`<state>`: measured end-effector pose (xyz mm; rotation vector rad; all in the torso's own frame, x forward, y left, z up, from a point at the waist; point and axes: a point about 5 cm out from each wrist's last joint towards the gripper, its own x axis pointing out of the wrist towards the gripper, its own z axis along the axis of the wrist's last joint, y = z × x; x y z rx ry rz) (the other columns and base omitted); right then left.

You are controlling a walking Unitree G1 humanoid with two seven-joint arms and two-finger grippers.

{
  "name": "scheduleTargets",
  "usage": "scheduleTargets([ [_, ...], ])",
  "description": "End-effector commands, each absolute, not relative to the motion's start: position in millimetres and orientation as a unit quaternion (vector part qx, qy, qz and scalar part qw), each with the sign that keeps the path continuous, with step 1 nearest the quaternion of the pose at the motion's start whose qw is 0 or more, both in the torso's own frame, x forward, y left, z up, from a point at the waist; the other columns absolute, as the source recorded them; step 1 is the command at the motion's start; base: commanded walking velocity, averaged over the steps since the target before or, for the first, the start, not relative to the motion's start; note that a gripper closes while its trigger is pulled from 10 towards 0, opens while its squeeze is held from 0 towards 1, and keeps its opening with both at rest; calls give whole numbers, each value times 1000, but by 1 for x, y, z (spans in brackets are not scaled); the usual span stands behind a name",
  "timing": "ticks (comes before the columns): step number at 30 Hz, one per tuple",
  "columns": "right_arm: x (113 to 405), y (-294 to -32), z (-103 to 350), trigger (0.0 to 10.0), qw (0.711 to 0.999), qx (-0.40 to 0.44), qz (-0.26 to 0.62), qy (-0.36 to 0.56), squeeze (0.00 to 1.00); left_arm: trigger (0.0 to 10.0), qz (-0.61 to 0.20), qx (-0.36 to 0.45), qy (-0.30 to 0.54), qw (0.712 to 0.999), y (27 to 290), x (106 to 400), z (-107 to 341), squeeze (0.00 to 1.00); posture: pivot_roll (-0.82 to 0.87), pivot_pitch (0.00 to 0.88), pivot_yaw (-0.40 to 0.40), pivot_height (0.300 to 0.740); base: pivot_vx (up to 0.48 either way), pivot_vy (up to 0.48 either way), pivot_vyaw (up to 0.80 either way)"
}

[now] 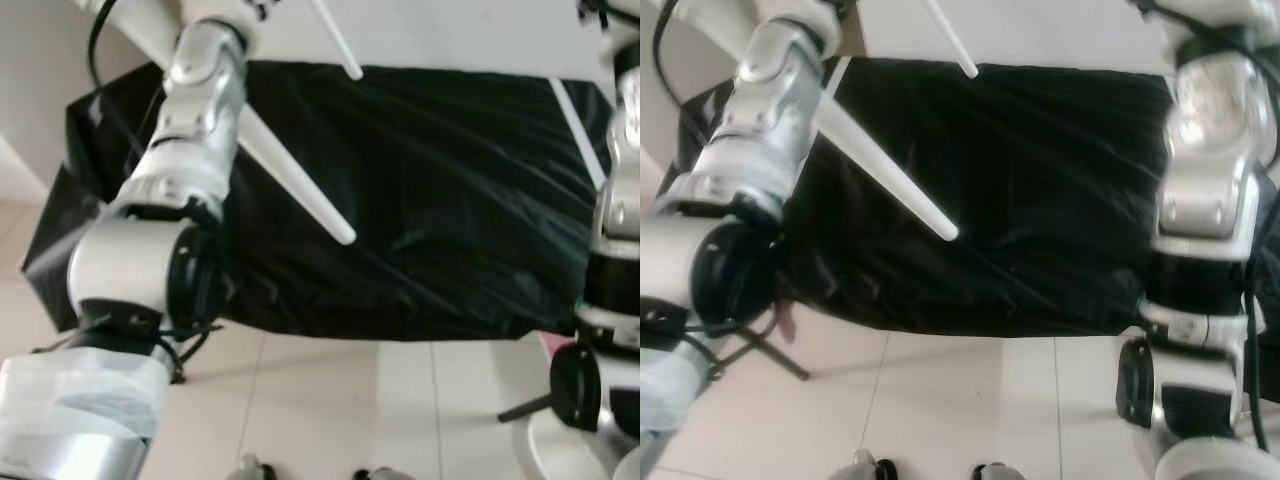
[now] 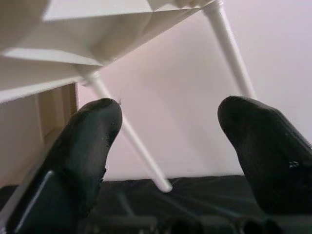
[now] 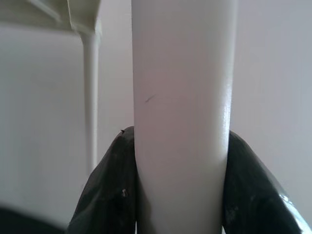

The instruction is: Building children table

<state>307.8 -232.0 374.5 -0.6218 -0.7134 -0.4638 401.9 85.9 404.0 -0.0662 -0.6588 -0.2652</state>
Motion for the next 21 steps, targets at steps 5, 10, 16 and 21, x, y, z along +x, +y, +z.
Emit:
scheduleTargets([
  [5,299,-300,323,0,879,-229,-357,-217,0,10000,37,-120,-451,883,110,367,476,0,-107,66,15,740,0,0,0],
  [10,296,-303,256,0,896,-215,-363,-139,0,10000,-132,-89,-421,893,53,366,456,0,-100,76,21,740,0,0,0],
  [16,299,-298,227,10000,911,-186,-351,-111,0,10000,-260,-23,-329,907,1,371,394,0,-82,93,29,740,0,0,0],
  [21,300,-296,222,10000,914,-172,-350,-109,0,10000,-305,-12,-301,903,-13,368,374,0,-77,94,28,740,0,0,0],
])
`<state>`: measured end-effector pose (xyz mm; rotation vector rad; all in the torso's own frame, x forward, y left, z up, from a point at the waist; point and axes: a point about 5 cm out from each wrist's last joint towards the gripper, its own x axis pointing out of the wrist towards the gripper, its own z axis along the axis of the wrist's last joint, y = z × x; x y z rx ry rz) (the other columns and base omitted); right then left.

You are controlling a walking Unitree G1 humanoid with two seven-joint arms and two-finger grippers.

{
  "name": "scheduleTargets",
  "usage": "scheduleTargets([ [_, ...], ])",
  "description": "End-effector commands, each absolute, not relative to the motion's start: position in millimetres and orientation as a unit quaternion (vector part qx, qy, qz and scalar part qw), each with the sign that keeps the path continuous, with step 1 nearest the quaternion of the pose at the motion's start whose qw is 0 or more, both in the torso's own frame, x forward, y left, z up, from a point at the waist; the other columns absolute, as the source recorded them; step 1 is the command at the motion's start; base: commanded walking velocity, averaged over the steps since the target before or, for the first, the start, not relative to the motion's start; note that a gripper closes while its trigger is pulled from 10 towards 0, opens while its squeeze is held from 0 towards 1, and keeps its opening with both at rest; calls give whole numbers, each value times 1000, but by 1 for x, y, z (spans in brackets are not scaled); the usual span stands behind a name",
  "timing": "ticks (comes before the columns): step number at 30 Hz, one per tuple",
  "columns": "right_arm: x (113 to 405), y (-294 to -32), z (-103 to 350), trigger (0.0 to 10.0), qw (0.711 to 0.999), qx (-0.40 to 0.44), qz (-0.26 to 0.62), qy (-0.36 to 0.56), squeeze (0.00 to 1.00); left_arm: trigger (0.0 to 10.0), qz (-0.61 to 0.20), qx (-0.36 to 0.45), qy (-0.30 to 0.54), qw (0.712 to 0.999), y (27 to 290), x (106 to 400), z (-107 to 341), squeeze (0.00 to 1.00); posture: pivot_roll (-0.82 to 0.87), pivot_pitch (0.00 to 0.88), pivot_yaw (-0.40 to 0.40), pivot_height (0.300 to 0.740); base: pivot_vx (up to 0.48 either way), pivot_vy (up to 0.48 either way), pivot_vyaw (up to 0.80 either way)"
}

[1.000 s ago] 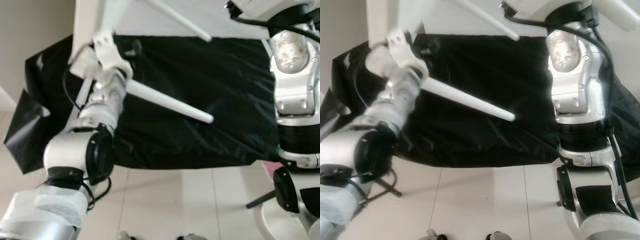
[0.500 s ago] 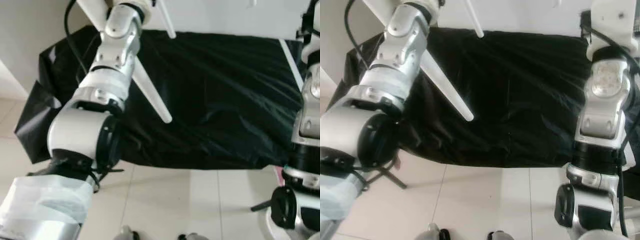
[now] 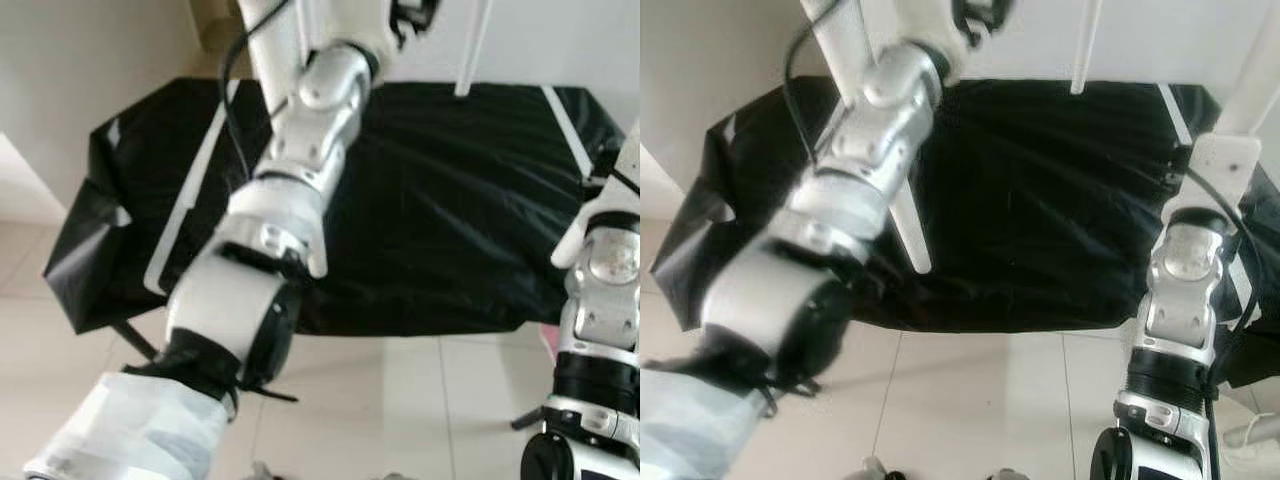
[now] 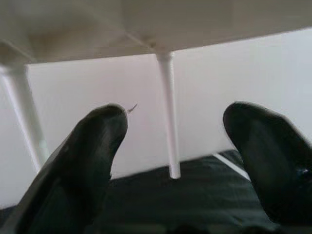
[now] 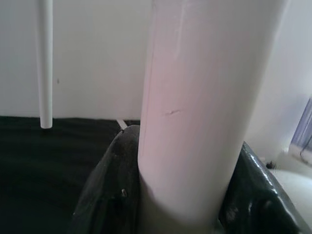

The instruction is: Building children table

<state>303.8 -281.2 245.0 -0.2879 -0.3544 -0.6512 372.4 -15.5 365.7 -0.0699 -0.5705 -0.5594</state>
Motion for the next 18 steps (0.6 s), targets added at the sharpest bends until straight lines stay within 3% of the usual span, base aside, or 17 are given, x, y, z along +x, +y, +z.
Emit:
scheduleTargets([
  [1,300,-295,221,10000,915,-170,-350,-110,0,10000,-319,-9,-296,900,-18,366,369,0,-74,97,27,740,0,0,0],
  [3,300,-295,221,10000,915,-170,-350,-110,0,10000,-319,-9,-296,900,-18,366,369,0,-74,97,27,740,0,0,0],
  [4,302,-291,214,10000,921,-147,-345,-103,0,10000,-412,13,-262,873,-35,350,339,0,-61,99,26,740,0,0,0],
  [5,303,-289,211,10000,924,-139,-343,-101,0,10000,-453,19,-243,858,-41,341,326,0,-61,99,26,740,0,0,0],
  [9,305,-285,208,10000,928,-125,-336,-101,0,10000,-517,31,-203,831,-48,328,304,0,-52,100,27,740,0,0,0],
  [10,307,-283,207,10000,930,-118,-332,-102,0,10000,-546,45,-185,816,-48,321,293,59,-47,99,30,740,0,0,0],
  [11,309,-280,206,10000,934,-110,-325,-104,0,10000,-584,58,-161,793,-47,310,278,290,-43,99,33,740,0,0,0],
  [12,310,-278,206,10000,936,-105,-319,-106,0,10000,-610,74,-151,774,-45,300,266,302,-40,100,33,740,0,0,0],
  [15,311,-276,205,10000,939,-93,-313,-109,0,10000,-628,82,-143,761,-43,293,258,298,-38,100,33,740,0,0,0],
  [16,312,-274,205,10000,940,-86,-310,-112,616,10000,-642,85,-131,750,-40,287,249,682,-35,100,33,740,0,0,0],
  [18,312,-274,205,10000,941,-83,-308,-114,616,10000,-649,86,-124,745,-38,284,245,682,-35,100,33,740,0,0,0],
])
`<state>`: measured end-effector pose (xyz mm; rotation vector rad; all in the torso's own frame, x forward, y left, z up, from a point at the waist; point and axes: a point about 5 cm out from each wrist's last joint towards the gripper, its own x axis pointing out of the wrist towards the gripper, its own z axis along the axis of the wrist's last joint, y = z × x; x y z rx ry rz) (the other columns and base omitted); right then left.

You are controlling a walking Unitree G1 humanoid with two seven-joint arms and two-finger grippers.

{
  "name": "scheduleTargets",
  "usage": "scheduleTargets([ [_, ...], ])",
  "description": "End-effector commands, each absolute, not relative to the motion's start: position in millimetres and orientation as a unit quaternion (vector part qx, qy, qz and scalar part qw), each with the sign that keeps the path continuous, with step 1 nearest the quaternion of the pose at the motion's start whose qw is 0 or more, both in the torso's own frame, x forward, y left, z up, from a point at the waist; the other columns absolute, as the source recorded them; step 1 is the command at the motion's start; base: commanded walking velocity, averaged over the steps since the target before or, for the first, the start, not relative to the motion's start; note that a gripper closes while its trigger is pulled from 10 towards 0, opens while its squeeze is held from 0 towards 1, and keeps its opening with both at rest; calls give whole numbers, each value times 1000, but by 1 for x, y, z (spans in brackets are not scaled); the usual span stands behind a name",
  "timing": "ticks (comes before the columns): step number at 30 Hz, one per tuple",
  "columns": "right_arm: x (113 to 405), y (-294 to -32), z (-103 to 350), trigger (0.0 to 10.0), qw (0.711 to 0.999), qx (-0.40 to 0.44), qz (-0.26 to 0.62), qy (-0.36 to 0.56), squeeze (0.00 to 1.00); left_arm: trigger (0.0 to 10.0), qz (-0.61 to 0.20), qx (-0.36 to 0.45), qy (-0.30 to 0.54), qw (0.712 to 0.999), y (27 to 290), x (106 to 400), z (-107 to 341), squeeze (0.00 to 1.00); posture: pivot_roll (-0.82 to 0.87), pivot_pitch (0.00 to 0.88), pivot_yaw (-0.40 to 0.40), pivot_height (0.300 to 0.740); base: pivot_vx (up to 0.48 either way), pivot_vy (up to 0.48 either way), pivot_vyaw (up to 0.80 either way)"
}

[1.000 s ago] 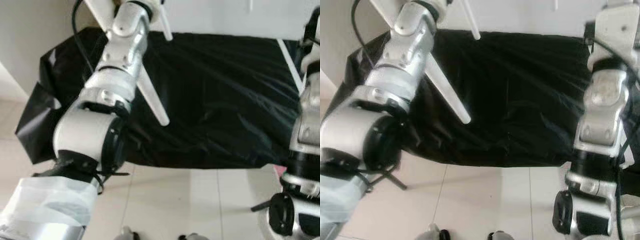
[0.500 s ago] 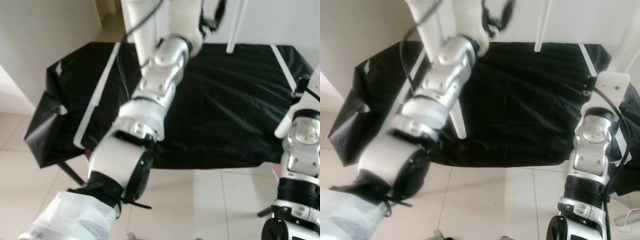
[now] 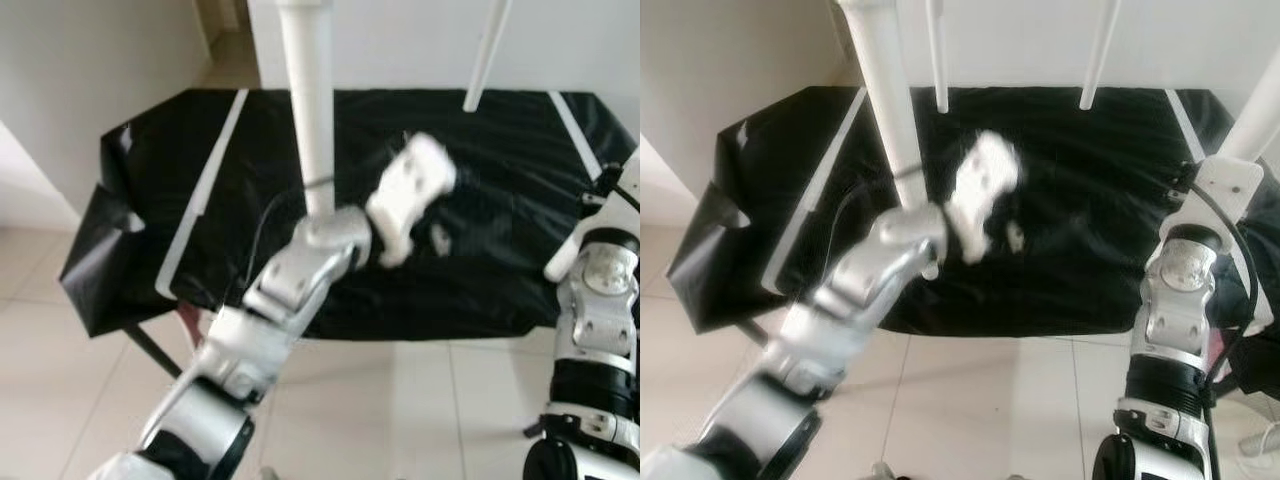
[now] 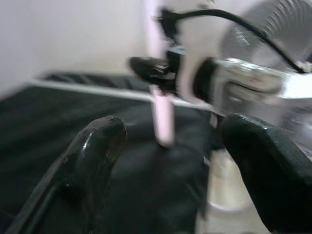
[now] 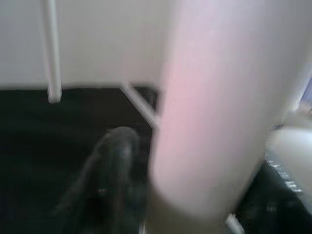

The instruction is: Building children table

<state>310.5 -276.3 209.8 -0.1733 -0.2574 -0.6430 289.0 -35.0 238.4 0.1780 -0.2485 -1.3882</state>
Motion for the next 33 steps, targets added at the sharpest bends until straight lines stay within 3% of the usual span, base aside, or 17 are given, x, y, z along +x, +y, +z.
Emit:
scheduleTargets([
  [1,312,-273,204,10000,943,-65,-304,-119,1000,10000,-658,92,-108,740,-34,280,235,1000,-31,98,31,740,0,0,0],
  [2,312,-272,203,10000,945,-49,-298,-127,1000,10000,-666,103,-83,734,-27,275,222,663,-27,97,29,740,0,0,0],
  [3,311,-270,201,10000,948,-17,-290,-132,1000,10000,-674,111,-61,728,-20,269,210,0,-25,96,28,740,0,0,0],
  [10,307,-269,196,10000,948,34,-284,-143,1000,10000,-678,122,-15,724,1,260,188,0,-19,92,23,740,0,0,0],
  [11,306,-270,194,10000,947,39,-285,-141,224,10000,-677,124,-1,725,9,257,183,0,-16,90,20,740,0,0,0],
  [12,304,-270,191,10000,947,42,-287,-139,0,10000,-676,126,7,726,14,255,180,0,-13,89,18,740,0,0,0],
  [19,296,-267,180,10000,951,45,-277,-128,0,10000,-655,123,28,745,30,252,170,0,-11,84,13,740,0,0,0],
  [33,258,-254,145,10000,960,49,-253,-109,0,10000,-551,81,5,831,63,245,154,0,-5,77,-5,740,0,0,0],
])
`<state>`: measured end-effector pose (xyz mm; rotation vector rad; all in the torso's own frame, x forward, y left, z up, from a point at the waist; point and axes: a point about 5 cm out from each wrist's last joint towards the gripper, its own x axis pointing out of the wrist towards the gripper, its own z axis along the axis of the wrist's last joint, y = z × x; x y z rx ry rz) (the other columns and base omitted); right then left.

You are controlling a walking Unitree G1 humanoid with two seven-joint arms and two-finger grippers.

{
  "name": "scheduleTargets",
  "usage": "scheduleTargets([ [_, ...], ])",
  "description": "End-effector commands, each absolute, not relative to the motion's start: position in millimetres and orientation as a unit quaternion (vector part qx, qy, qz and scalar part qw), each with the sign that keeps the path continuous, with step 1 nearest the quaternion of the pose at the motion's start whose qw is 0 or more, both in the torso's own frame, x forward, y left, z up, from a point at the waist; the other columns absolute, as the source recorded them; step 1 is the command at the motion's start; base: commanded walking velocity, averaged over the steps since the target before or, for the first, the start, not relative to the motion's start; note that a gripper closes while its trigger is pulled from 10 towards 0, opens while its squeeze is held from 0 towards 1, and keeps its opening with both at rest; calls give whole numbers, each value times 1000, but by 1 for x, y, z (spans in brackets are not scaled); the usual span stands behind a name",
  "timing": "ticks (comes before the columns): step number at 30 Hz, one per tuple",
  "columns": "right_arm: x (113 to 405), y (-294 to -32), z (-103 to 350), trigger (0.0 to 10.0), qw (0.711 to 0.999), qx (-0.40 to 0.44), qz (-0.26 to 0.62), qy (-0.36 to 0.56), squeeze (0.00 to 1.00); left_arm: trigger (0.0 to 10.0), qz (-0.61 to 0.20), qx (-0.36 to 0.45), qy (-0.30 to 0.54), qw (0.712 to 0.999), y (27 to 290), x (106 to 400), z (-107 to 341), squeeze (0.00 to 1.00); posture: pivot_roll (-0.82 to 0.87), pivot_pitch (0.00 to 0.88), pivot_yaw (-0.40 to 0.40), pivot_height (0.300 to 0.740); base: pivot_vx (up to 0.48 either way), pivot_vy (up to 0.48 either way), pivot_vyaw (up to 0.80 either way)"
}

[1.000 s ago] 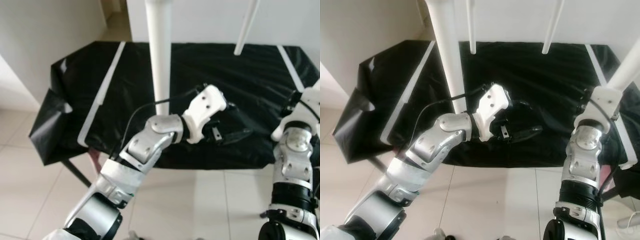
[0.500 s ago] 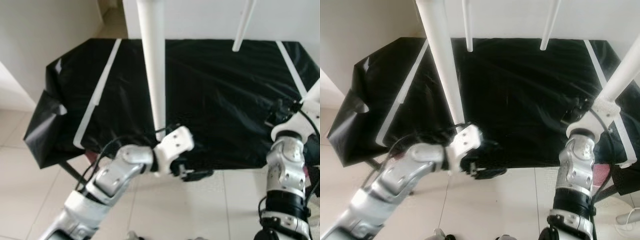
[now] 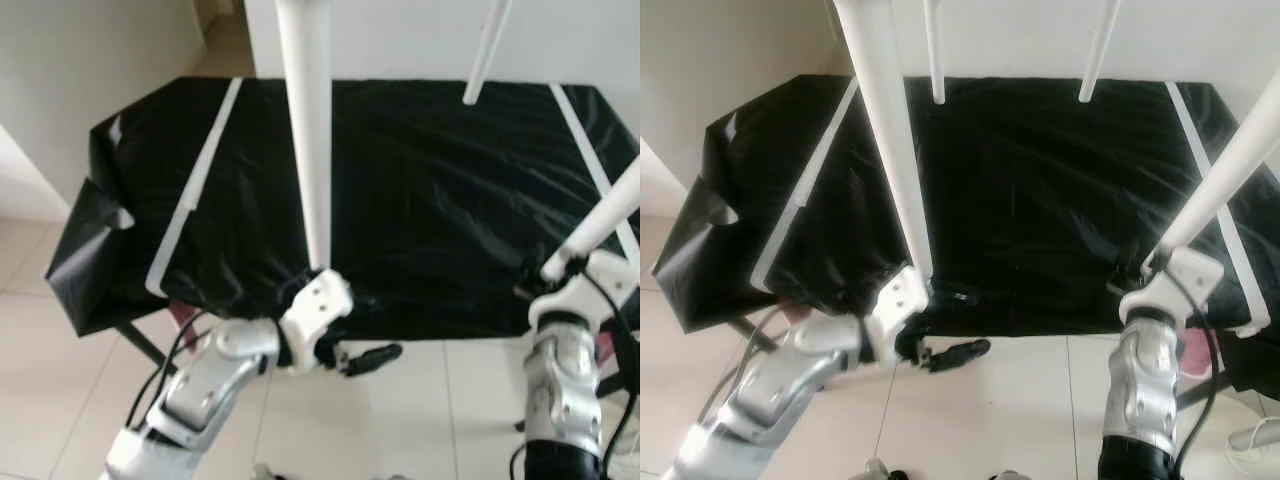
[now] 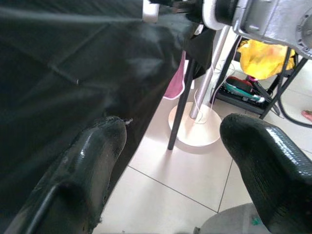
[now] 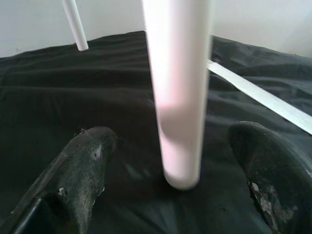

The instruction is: Building children table

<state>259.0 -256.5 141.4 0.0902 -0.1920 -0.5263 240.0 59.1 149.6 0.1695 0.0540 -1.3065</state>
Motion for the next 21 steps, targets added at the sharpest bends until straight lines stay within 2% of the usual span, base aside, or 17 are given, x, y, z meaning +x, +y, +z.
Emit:
scheduleTargets([
  [1,256,-254,144,10000,961,47,-251,-107,0,10000,-545,79,5,835,66,245,152,0,-4,76,-6,740,0,0,0],
  [7,246,-245,132,10000,973,27,-207,-98,0,10000,-521,83,11,850,78,240,137,0,-1,74,-10,740,0,0,0],
  [12,240,-228,114,10000,989,3,-130,-76,0,10000,-497,103,17,862,86,237,117,0,2,69,-18,740,0,0,0],
  [13,237,-221,102,10000,994,-1,-92,-62,0,10000,-488,128,28,863,90,237,104,0,-3,70,-20,740,0,0,0],
  [14,237,-221,102,10000,994,-1,-92,-62,0,10000,-488,128,28,863,90,237,104,0,-3,70,-20,740,0,0,0],
  [16,229,-207,78,10000,1000,-8,-10,-27,0,10000,-468,152,51,869,99,237,80,0,-1,66,-22,740,0,0,0],
  [18,229,-207,78,10000,1000,-8,-10,-27,0,10000,-468,152,51,869,99,237,80,0,-1,66,-22,740,0,0,0],
  [21,216,-195,49,10000,996,-25,76,26,0,10000,-430,124,120,886,117,235,41,0,-1,59,-23,740,0,0,0],
])
